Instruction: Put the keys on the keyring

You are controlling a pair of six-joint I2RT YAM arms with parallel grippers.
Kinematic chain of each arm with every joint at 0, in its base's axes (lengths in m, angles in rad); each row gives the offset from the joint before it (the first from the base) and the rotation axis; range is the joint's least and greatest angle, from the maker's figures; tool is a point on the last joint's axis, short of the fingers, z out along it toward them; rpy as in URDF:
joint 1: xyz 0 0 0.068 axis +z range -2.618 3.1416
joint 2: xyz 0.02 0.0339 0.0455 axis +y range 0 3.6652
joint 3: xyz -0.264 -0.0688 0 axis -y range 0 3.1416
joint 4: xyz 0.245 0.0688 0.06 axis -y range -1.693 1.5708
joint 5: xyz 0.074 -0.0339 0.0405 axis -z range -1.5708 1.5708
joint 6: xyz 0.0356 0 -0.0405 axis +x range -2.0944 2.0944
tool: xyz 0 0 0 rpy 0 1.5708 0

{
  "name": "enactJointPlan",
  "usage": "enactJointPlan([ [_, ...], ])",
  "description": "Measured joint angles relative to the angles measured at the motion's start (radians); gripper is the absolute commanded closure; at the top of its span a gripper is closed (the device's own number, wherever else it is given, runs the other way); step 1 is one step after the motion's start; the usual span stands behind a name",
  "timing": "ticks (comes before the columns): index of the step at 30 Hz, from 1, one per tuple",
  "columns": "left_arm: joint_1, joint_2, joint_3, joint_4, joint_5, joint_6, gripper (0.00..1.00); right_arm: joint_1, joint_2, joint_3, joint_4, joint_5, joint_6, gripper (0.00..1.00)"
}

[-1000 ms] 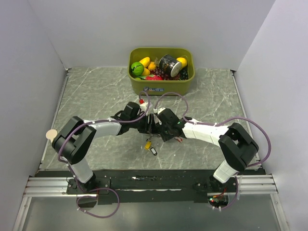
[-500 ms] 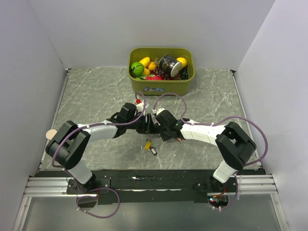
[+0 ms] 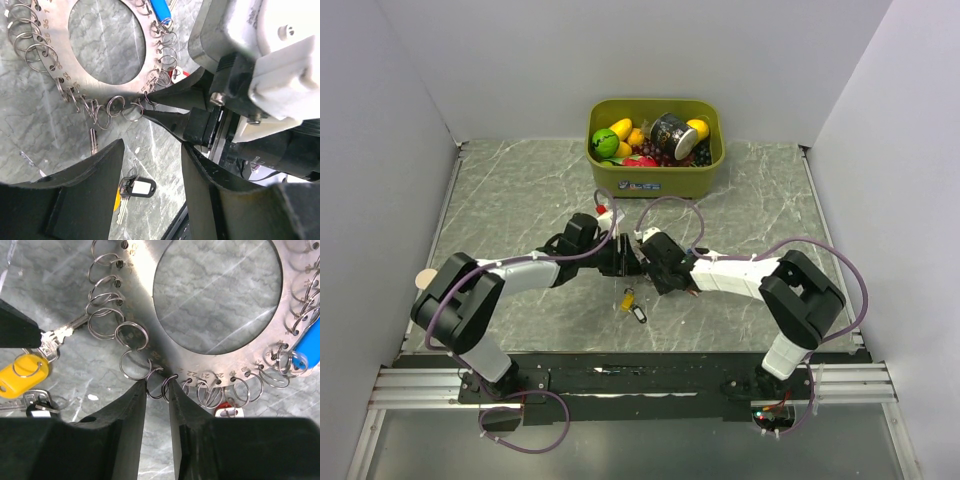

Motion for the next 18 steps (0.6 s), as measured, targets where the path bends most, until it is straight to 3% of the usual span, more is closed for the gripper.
enactJointPlan([
  [11, 0.02, -0.024, -0.008, 0.008, 0.0, -0.003, 0.45, 0.014, 0.002, 0.002, 0.012, 0.059, -0.007, 1.0],
  [18, 0.034, -0.035, -0.008, 0.009, 0.005, 0.0, 0.45, 0.014, -0.012, 0.0, 0.005, 0.05, -0.028, 1.0],
])
